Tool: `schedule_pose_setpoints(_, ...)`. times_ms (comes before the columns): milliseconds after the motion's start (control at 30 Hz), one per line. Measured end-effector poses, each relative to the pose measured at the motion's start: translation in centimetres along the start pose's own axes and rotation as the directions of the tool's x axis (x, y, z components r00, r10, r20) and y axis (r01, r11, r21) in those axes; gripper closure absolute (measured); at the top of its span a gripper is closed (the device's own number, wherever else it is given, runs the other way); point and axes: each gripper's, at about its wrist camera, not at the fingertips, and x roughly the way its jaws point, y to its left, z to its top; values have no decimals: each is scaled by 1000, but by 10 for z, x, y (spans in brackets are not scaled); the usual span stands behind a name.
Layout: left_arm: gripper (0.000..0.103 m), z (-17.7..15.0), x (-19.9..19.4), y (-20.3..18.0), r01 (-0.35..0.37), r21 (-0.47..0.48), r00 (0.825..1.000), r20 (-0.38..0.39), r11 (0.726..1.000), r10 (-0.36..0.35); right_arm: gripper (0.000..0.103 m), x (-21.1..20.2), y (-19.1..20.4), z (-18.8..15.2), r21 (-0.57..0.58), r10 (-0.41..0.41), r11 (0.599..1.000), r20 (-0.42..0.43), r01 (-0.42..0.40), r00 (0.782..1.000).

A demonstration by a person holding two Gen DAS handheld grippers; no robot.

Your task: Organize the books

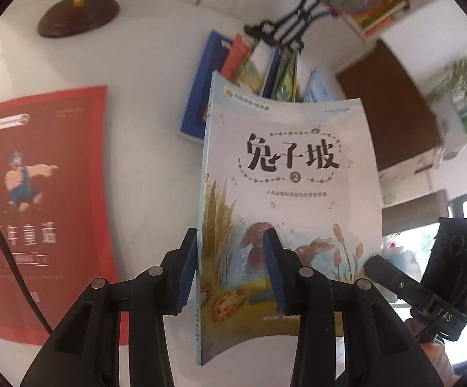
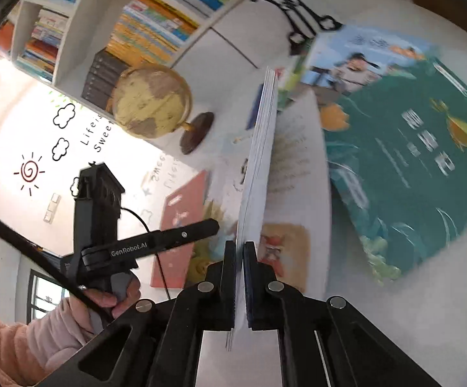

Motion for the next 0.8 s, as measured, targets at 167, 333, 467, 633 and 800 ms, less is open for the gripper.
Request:
schedule_pose_setpoints(167, 67, 7, -34, 15, 40, -18, 996, 81, 999, -39, 98, 3, 28, 13, -53, 15, 998, -3, -15, 1000)
schedule_pose_setpoints(333, 67, 6, -63, 38, 43, -63, 989, 144, 997, -34, 98, 26, 63, 22, -117, 23, 993, -44, -28, 999)
schedule_pose_setpoints(467, 67, 8, -76, 57, 30, -94, 985, 174, 995, -14, 97, 44, 85, 23, -178, 28, 983, -95, -45, 995)
schedule_pose_setpoints(633, 67, 6, -99, 84, 29, -141, 976, 216, 990, 2, 97, 70, 103, 27, -227, 37, 971, -148, -70, 988)
schedule_pose_setpoints(800, 67, 0, -110, 102, 19, -185, 970, 240, 983, 27, 96, 96, 117, 29, -241, 56, 965, -199, -104, 978)
